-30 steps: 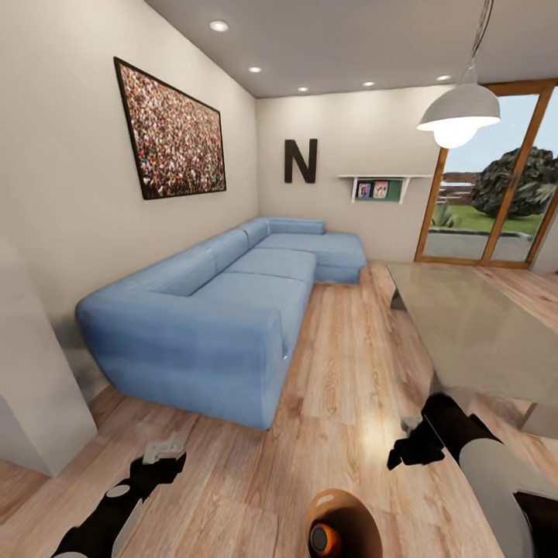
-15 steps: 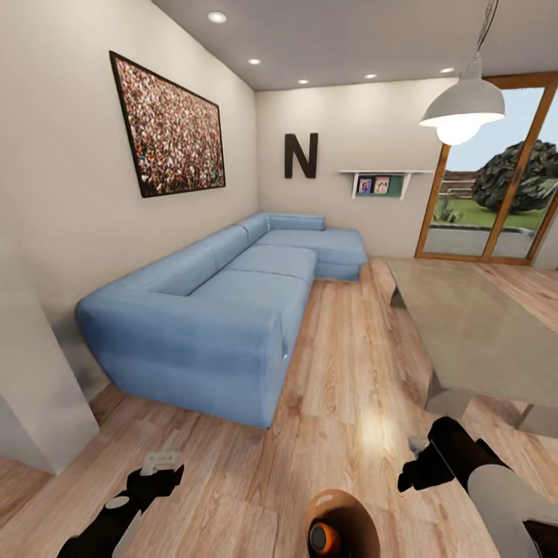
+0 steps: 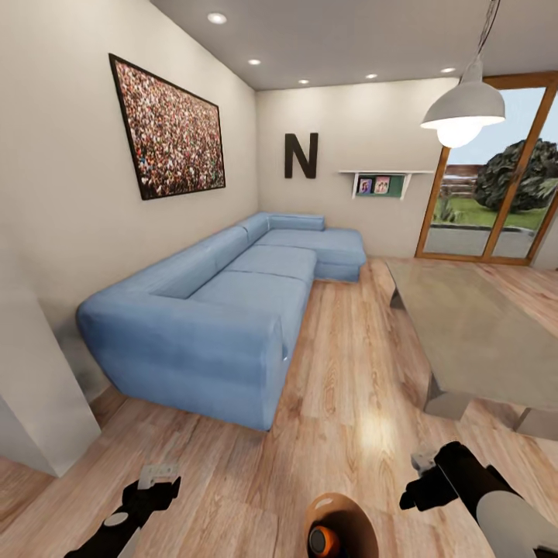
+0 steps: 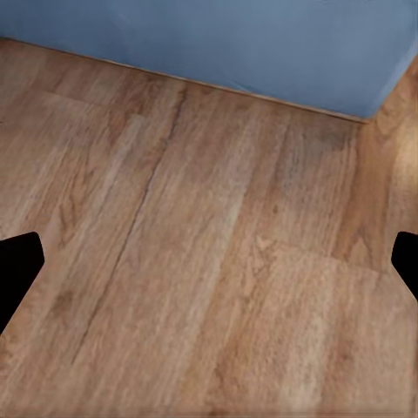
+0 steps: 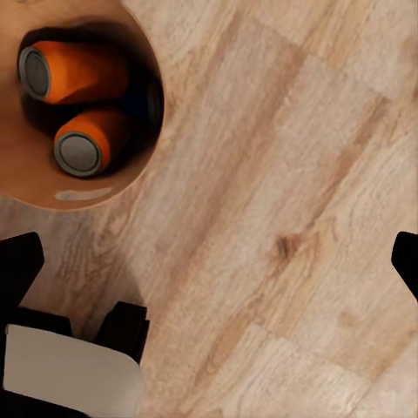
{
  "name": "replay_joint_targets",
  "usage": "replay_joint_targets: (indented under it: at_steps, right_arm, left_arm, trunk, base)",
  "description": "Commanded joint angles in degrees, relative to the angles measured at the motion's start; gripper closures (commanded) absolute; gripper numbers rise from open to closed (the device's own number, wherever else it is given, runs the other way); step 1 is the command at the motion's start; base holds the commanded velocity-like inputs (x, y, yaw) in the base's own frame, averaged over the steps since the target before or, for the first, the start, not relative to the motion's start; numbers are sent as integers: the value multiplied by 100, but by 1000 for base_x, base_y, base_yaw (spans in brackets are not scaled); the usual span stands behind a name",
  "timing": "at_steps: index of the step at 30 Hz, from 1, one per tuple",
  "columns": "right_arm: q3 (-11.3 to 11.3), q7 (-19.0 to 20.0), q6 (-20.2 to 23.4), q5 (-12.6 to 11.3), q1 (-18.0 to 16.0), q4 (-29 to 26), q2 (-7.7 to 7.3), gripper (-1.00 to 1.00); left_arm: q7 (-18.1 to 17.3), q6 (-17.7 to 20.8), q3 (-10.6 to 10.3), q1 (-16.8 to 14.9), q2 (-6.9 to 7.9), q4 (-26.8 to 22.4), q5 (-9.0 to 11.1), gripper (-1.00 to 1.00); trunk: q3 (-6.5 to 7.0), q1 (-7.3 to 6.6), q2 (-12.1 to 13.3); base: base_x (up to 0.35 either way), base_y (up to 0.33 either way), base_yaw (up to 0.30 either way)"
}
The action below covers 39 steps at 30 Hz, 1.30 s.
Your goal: Put the three can of soda from the living room inside the tash can in the kitchen.
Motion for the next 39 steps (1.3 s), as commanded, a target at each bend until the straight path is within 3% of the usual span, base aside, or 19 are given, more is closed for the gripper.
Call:
replay_joint_targets:
  at_steps: [1,12,19,24,39]
  right_arm:
    - [-24,-3,-25,-1,24,0,1,-100]
    - [-85,-11,-233,-7,251,2,14,-100]
    - [-351,-16,-403,-3,477,12,29,-100]
    - [-405,-17,-532,-3,575,16,20,-100]
    - [-482,-13,-921,-15,945,55,28,-100]
  left_arm:
    - [7,-37,0,0,3,28,0,-100]
    - [20,-97,-4,0,8,75,-3,-100]
    - [20,-115,-9,7,25,76,-7,-100]
    - [20,-124,-9,13,59,93,-8,-100]
    - [21,-564,-9,28,182,822,-2,-100]
  trunk:
    - [18,-23,42]
    - [215,-264,483]
    - [341,-418,764]
    - [431,-528,964]
    - [700,-857,1566]
  base:
    - [0,0,0]
    - [0,0,0]
    - [0,0,0]
    - [0,0,0]
    - [0,0,0]
